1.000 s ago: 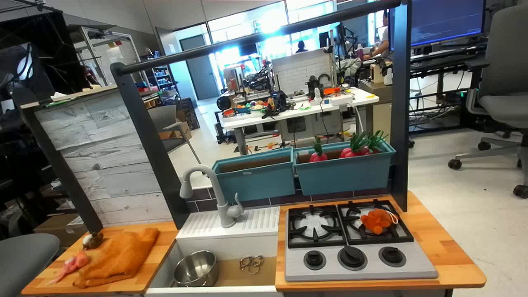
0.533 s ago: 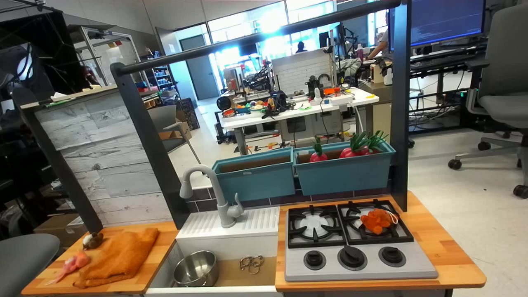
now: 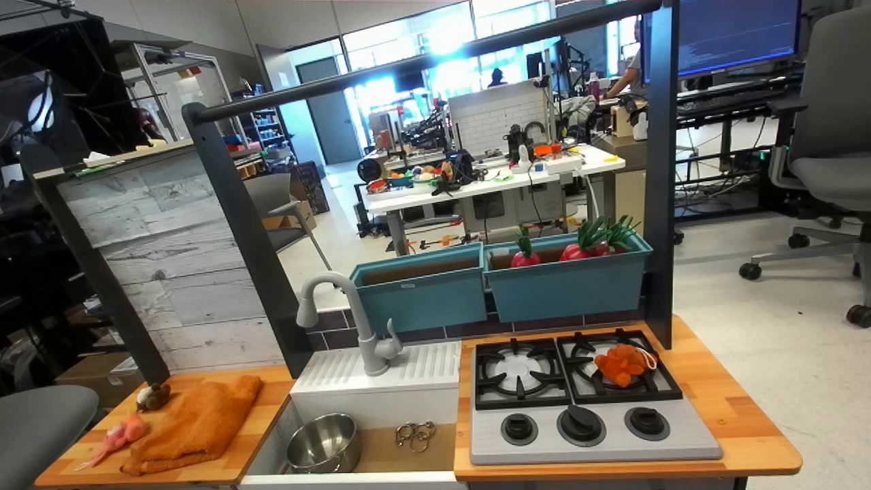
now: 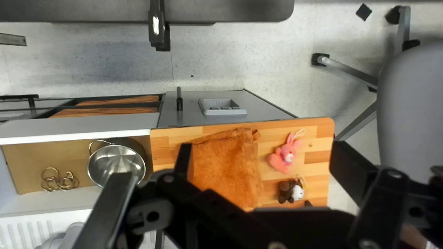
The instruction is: Put the toys in the pot and wipe the counter with the orange towel
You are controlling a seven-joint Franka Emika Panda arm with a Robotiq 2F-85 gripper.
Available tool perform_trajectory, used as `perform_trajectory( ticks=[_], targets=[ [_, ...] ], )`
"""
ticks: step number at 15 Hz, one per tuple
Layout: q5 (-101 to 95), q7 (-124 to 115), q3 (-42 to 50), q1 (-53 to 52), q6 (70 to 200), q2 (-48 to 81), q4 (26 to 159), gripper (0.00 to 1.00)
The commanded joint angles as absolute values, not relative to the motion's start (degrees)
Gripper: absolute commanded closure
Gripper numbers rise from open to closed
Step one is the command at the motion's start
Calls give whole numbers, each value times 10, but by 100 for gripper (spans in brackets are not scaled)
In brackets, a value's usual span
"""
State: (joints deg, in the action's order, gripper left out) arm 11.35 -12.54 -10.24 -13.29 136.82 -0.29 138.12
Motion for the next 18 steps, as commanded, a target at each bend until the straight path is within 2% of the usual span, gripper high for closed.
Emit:
perform_trajectory(
  ticks=[1, 2, 5, 9, 14, 18],
  targets=[
    [69, -208, -102, -130, 1424, 147, 1283, 0],
    [89, -170, -105, -129, 1405, 71, 1342, 0],
    [80, -191, -99, -133, 1425, 147, 1295, 0],
    [59, -227, -85, -143, 1472, 157, 1307, 0],
    [38, -310, -67, -178, 1529, 292, 1218, 0],
    [36, -339, -33, -233, 1556, 424, 1099, 0]
  ],
)
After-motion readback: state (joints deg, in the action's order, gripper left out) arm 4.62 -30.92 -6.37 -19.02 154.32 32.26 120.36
